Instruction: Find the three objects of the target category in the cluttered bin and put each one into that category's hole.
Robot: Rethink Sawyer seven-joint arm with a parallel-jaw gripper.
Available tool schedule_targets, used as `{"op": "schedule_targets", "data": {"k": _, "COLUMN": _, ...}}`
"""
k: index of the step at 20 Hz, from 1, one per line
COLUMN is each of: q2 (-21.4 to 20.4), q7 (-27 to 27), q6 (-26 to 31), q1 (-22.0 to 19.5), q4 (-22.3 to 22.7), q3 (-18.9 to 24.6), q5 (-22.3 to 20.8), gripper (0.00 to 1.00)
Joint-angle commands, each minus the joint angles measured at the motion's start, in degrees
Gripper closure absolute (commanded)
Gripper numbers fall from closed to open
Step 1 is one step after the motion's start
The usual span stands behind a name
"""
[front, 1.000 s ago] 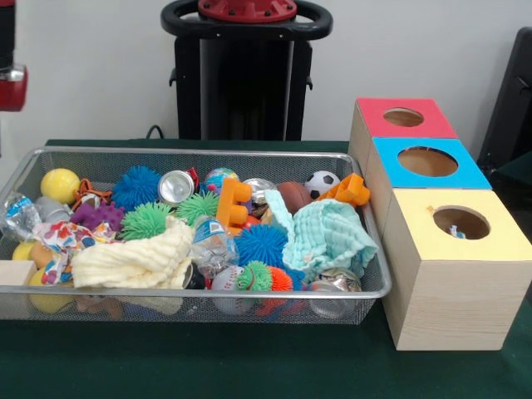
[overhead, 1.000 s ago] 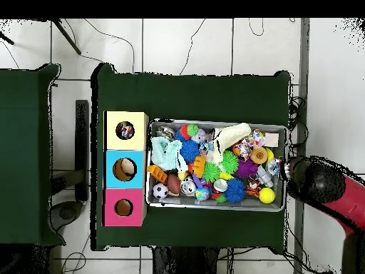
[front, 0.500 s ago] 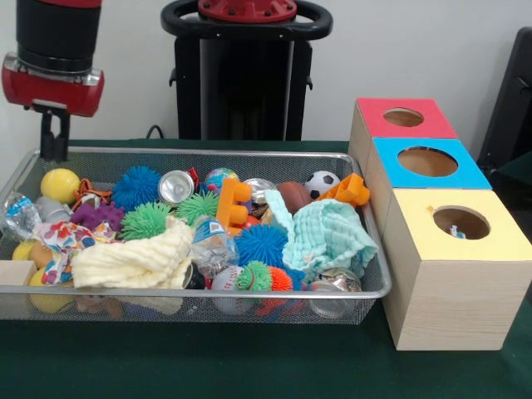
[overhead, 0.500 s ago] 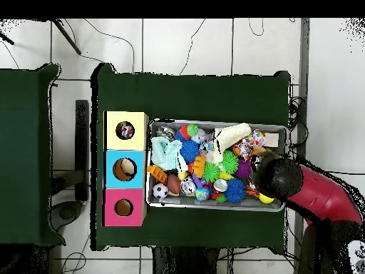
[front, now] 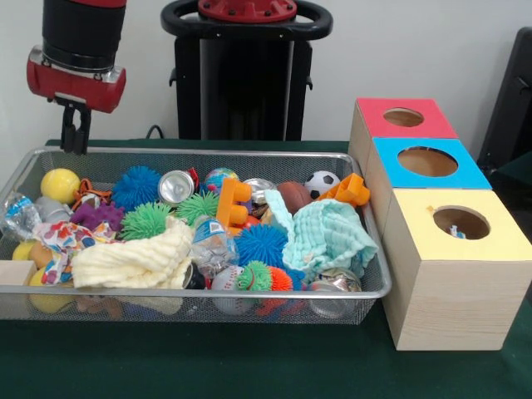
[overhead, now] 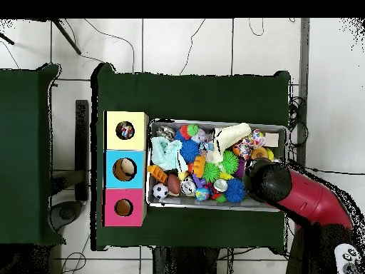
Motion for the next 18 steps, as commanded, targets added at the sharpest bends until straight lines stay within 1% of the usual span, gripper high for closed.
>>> {"op": "schedule_targets", "data": {"k": 1, "q2": 2.20, "q7": 11.78, "q6": -1.73, "q1": -2.71, "q4": 3.87, "q3": 0.56, "q5": 1.35, "gripper": 1.00}}
{"op": "schedule_targets", "data": {"k": 5, "q2": 3.55, "q7": 9.71, "q6": -0.02, "q1": -5.35, "q4": 2.99, "q3": 2.24, "q5": 1.71, "gripper": 1.00}}
{"op": "schedule_targets", "data": {"k": 9, "q2": 4.85, "q7": 7.76, "q6": -1.21, "q1": -7.45, "q4": 3.07, "q3": 3.38, "q5": 0.22, "gripper": 1.00}}
{"op": "schedule_targets", "data": {"k": 10, "q2": 5.41, "q7": 7.22, "q6": -0.61, "q1": -7.92, "q4": 2.71, "q3": 3.58, "q5": 0.05, "gripper": 1.00}}
{"op": "schedule_targets", "data": {"k": 12, "q2": 5.88, "q7": 6.76, "q6": 2.02, "q1": -7.40, "q4": 1.26, "q3": 2.97, "q5": -0.29, "gripper": 1.00}}
{"op": "schedule_targets", "data": {"k": 14, "q2": 5.39, "q7": 6.67, "q6": 2.73, "q1": -7.06, "q4": 0.94, "q3": 2.73, "q5": -0.59, "gripper": 1.00}}
{"op": "schedule_targets", "data": {"k": 16, "q2": 3.98, "q7": 6.00, "q6": 3.19, "q1": -7.45, "q4": 1.55, "q3": 3.06, "q5": -0.60, "gripper": 1.00}}
{"op": "schedule_targets", "data": {"k": 18, "q2": 2.04, "q7": 6.25, "q6": 0.75, "q1": -7.76, "q4": 3.16, "q3": 3.49, "q5": -0.71, "gripper": 1.00}}
